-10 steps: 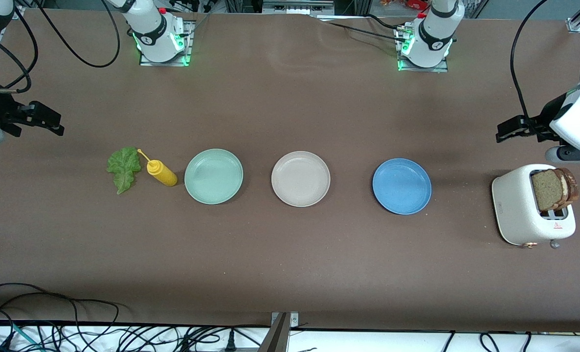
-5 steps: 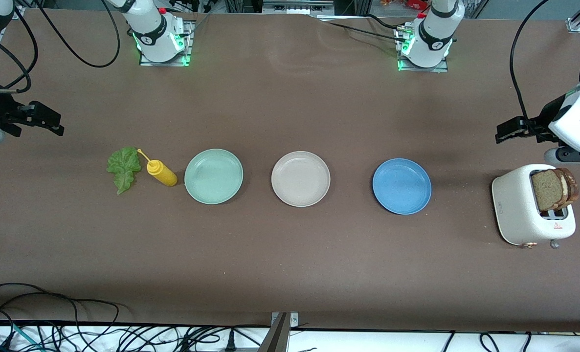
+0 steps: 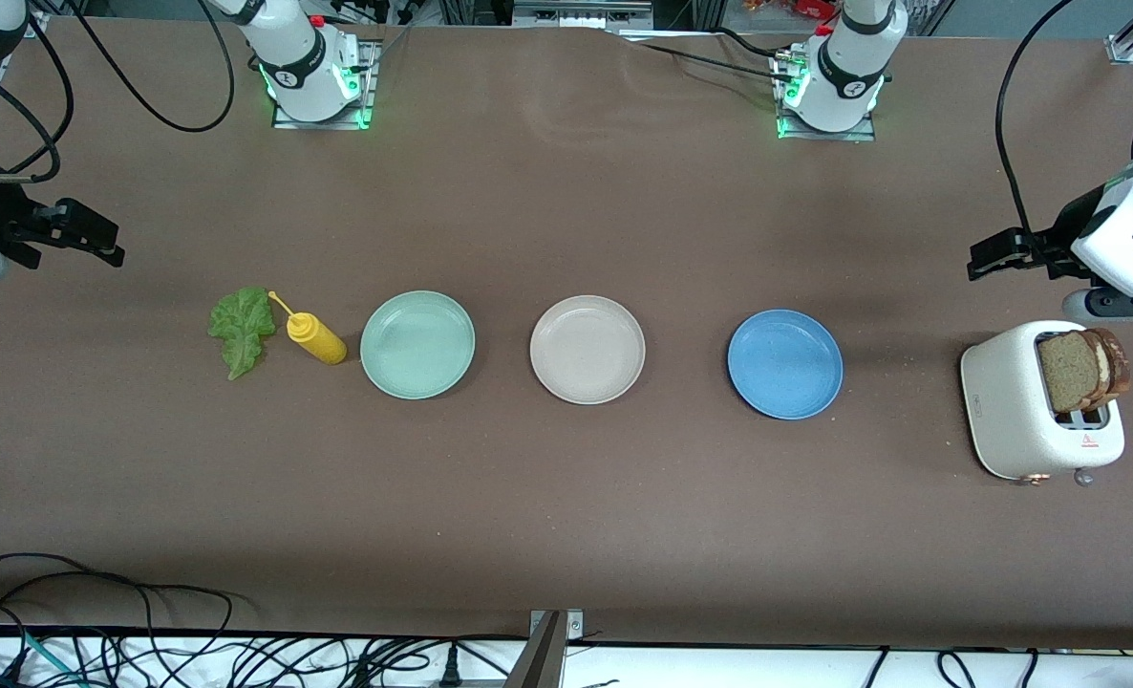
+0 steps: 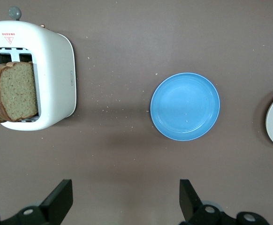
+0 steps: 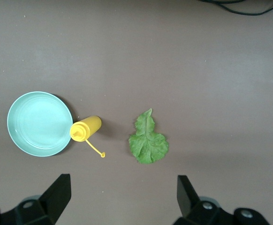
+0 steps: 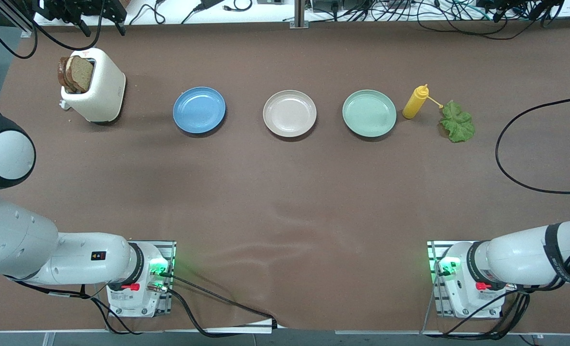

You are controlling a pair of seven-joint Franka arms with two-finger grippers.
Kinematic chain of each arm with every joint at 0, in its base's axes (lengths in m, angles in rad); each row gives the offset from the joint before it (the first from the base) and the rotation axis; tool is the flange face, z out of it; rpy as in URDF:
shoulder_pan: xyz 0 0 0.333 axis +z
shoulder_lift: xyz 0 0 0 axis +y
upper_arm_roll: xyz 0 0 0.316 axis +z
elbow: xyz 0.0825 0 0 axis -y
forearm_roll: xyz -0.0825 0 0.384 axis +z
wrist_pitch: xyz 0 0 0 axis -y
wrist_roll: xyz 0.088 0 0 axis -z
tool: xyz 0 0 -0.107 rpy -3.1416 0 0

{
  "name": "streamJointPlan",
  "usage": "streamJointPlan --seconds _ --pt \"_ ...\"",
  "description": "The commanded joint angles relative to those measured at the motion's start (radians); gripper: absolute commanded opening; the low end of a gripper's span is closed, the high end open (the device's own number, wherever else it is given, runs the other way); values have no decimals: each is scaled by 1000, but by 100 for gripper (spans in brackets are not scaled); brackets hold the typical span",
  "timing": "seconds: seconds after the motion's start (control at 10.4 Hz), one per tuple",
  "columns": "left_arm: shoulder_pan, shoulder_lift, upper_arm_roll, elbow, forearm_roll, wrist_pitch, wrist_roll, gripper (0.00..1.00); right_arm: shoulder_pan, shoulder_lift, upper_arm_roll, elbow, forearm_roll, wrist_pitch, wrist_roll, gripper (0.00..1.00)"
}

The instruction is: Make sandwich on beige plate with both arms

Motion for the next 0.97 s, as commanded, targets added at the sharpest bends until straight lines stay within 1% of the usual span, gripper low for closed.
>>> streamJointPlan --seconds 0.0,0.29,0.87 --pt "8 15 -5 29 26 -4 19 100 -8 7 5 14 4 1 2 100" --pt "6 13 -7 29 54 -4 18 100 -10 7 3 12 4 1 2 100" --pt "5 15 -7 29 56 -4 15 100 -10 8 3 12 4 1 2 100"
